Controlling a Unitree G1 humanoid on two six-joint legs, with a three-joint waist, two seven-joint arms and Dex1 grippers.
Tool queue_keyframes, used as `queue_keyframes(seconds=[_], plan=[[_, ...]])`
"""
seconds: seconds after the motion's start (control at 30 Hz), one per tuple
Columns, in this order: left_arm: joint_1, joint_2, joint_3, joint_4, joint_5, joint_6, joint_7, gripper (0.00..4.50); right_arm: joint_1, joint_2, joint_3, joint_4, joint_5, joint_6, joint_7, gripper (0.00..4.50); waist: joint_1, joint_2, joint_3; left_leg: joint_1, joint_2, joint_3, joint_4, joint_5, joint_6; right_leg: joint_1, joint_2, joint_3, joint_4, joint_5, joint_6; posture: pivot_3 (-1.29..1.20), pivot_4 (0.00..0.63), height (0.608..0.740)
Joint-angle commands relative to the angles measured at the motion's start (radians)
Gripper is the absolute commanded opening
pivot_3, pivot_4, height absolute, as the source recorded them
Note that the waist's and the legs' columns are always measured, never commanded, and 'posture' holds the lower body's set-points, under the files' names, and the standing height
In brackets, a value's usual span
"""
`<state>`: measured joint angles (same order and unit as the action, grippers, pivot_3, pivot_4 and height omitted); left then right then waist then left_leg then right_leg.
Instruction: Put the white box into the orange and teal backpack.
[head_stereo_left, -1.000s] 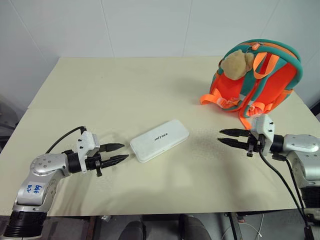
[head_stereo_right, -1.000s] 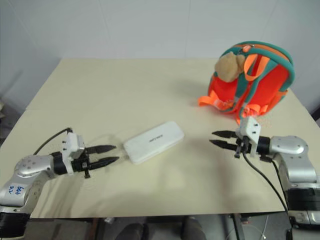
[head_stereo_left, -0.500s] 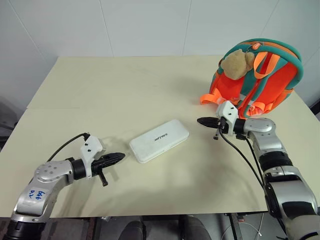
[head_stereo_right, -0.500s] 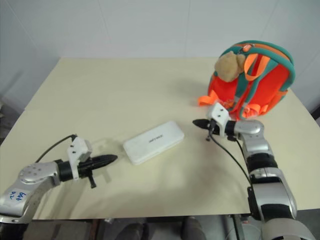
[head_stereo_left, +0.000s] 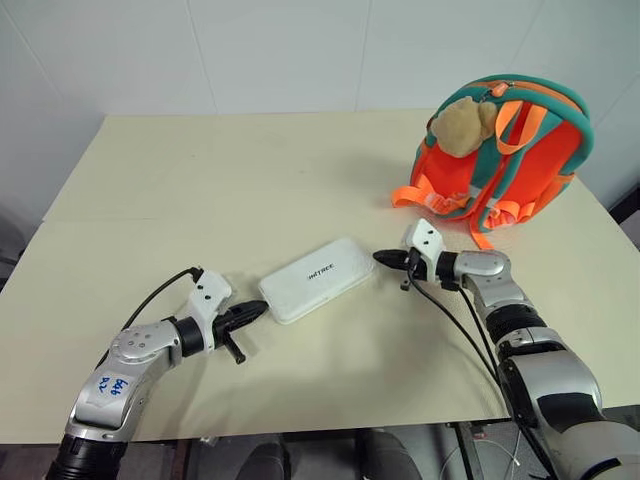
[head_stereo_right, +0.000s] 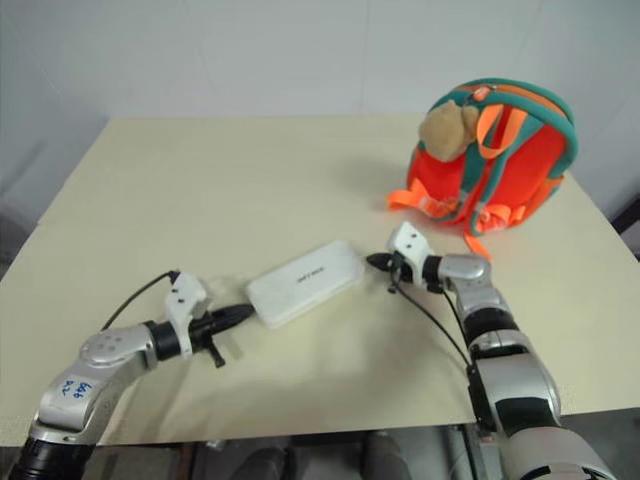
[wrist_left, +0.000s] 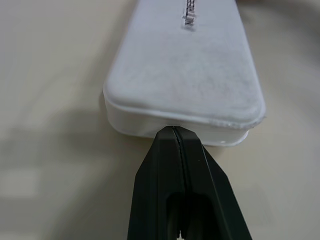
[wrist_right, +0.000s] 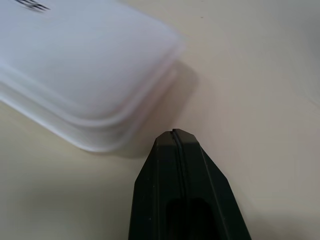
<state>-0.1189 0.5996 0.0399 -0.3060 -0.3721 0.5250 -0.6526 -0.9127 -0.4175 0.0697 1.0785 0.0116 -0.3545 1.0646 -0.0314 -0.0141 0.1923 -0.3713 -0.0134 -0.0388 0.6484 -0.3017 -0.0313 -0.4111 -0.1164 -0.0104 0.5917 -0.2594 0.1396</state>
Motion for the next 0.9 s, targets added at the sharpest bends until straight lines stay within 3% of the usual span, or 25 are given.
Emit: queue_keyframes(seconds=[0.03, 0.3, 0.53, 0.9], plan=[[-0.018, -0.004, -0.011, -0.005, -0.001, -0.001, -0.013, 0.00, 0.025, 0.009, -0.006, -0.102, 0.034, 0.034, 0.052, 0.12, 0.001, 0.000, 0.000, 0.000, 0.000, 0.000, 0.000, 0.000, 0.000, 0.000, 0.000, 0.000, 0.000, 0.000, 0.000, 0.00, 0.150, 0.740], [-0.026, -0.011, -0.025, -0.003, 0.002, 0.013, -0.021, 0.00, 0.215, -0.026, 0.018, -0.476, 0.102, 0.240, 0.134, 0.12, 0.005, 0.000, 0.000, 0.000, 0.000, 0.000, 0.000, 0.000, 0.000, 0.000, 0.000, 0.000, 0.000, 0.000, 0.000, 0.00, 0.150, 0.740], [-0.042, -0.014, -0.041, 0.019, 0.007, 0.002, -0.049, 0.00, 0.434, -0.146, 0.024, -0.882, 0.182, 0.502, 0.185, 0.12, 0.009, 0.000, 0.000, 0.000, 0.000, -0.001, 0.001, -0.001, 0.000, 0.000, 0.000, 0.000, 0.001, 0.000, 0.000, 0.00, 0.150, 0.740], [-0.098, -0.054, -0.110, 0.051, 0.012, -0.010, -0.108, 0.00, 0.652, -0.302, -0.067, -1.182, 0.265, 0.703, 0.143, 0.12, 0.035, 0.000, 0.000, 0.000, 0.000, -0.001, 0.003, -0.004, 0.006, 0.001, 0.000, 0.001, -0.002, 0.000, 0.000, 0.00, 0.150, 0.740]])
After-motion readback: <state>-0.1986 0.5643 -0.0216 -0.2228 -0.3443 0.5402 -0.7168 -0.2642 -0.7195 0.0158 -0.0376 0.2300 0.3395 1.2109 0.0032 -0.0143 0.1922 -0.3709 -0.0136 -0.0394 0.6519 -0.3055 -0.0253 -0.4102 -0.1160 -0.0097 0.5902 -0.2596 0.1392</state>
